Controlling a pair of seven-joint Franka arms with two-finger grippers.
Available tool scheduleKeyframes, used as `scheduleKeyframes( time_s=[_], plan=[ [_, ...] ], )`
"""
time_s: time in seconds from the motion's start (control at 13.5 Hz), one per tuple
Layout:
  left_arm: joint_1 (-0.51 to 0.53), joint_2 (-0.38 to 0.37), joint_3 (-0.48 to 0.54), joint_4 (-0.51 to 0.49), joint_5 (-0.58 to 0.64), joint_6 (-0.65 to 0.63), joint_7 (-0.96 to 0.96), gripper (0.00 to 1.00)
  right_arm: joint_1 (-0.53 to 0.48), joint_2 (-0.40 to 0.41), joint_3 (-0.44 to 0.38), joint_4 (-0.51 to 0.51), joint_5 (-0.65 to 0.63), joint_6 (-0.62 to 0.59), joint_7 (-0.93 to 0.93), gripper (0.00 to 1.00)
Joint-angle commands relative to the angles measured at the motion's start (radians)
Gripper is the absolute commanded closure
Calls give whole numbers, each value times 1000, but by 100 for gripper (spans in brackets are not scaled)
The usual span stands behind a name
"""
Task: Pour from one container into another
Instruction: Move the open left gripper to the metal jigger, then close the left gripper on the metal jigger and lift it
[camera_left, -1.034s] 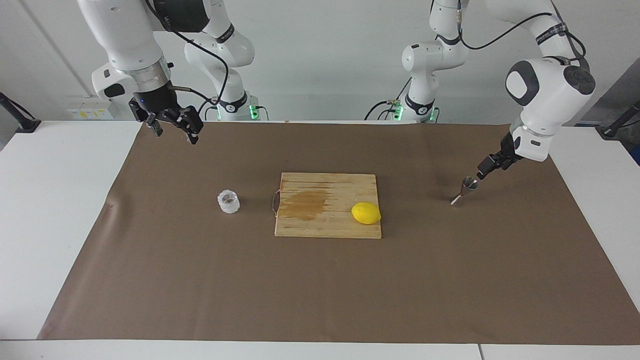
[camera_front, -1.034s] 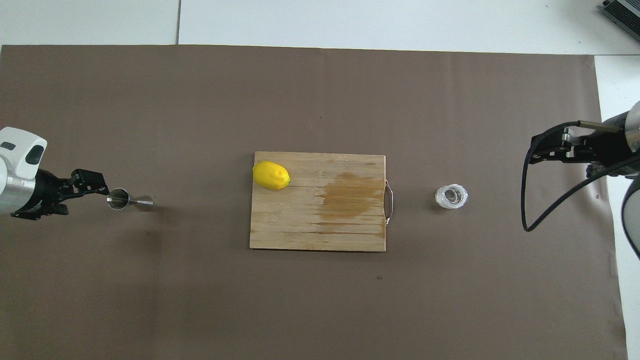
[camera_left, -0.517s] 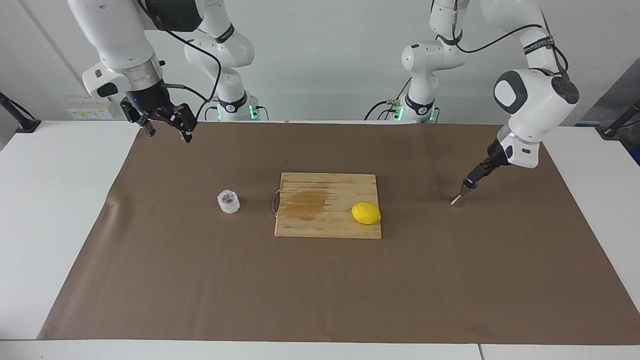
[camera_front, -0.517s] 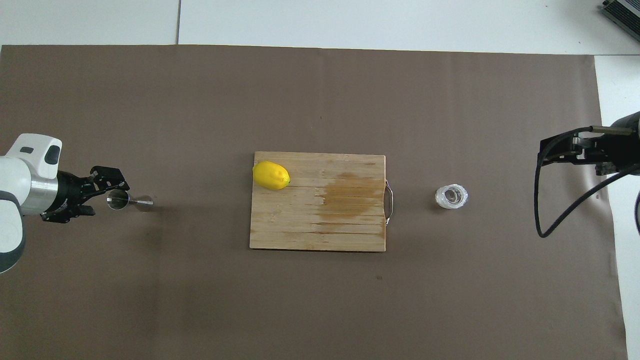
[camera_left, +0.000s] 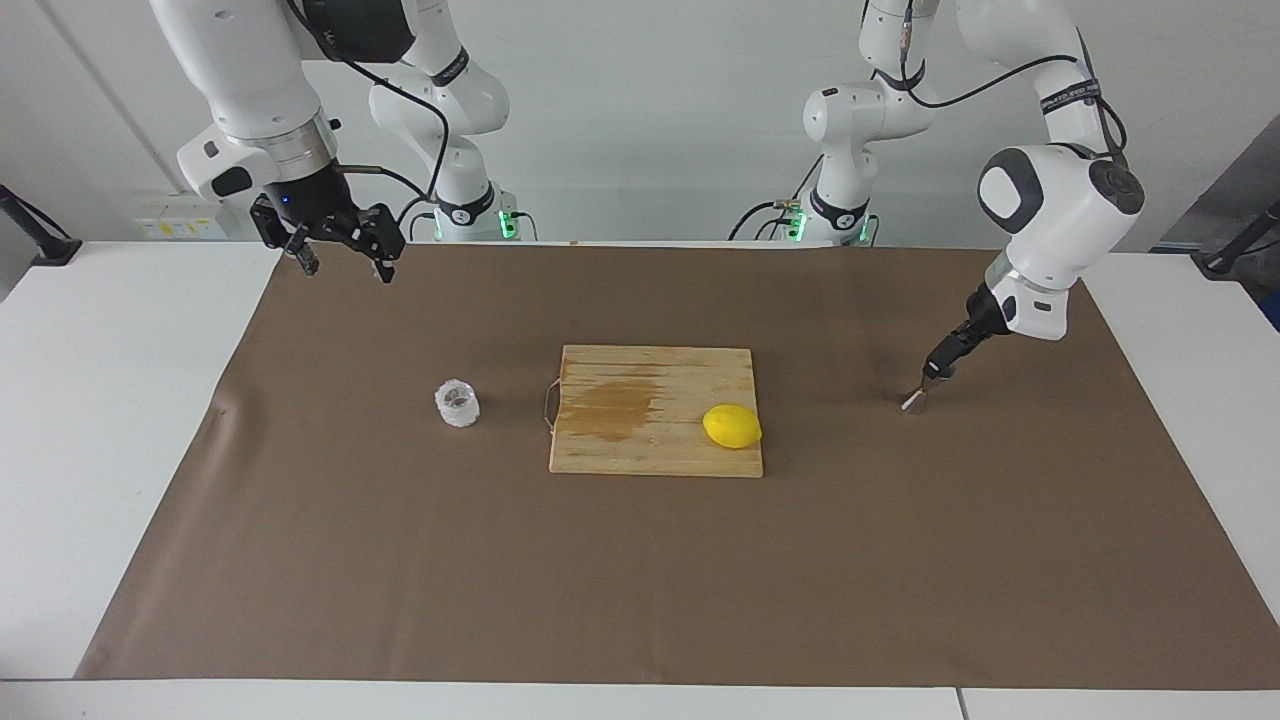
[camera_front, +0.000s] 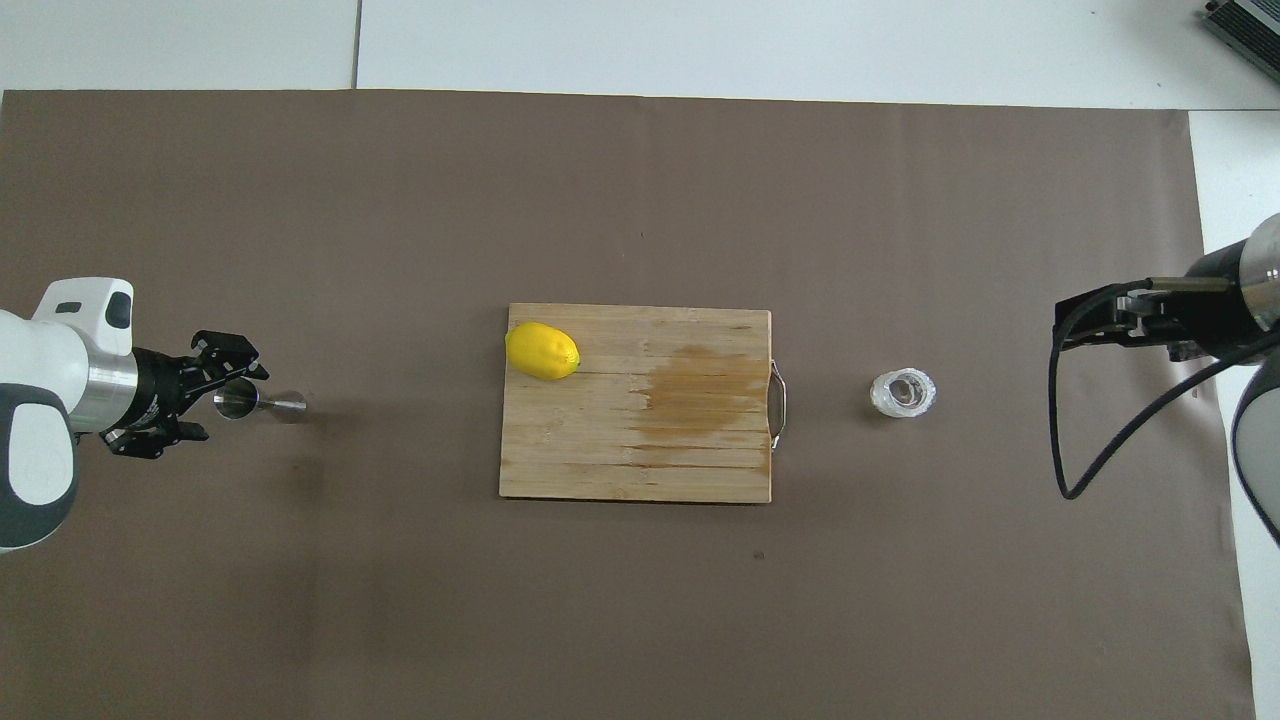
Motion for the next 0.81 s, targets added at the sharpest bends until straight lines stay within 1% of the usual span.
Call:
scheduleKeyframes(
  time_s=[0.0,0.15,0.37,0.44,0.74],
  plan=[
    [-13,-1,7,-15,-9,41,-144,0,-17,-33,4,-45,0,28,-27,0],
    [-33,-1,7,-19,-9,66,-304,0,-15,-34,4,-46,0,28,-24,0],
    [-34,1,5,-30,-9,100,-436,0,-9,-41,4,-57,0,27,-16,0],
    [-34,7,7,-35,-9,115,-462,0,-9,-41,4,-57,0,27,-16,0],
    [-15,4,7,-39,-17,92,-467,0,-11,-41,4,-63,0,30,-18,0]
  ],
)
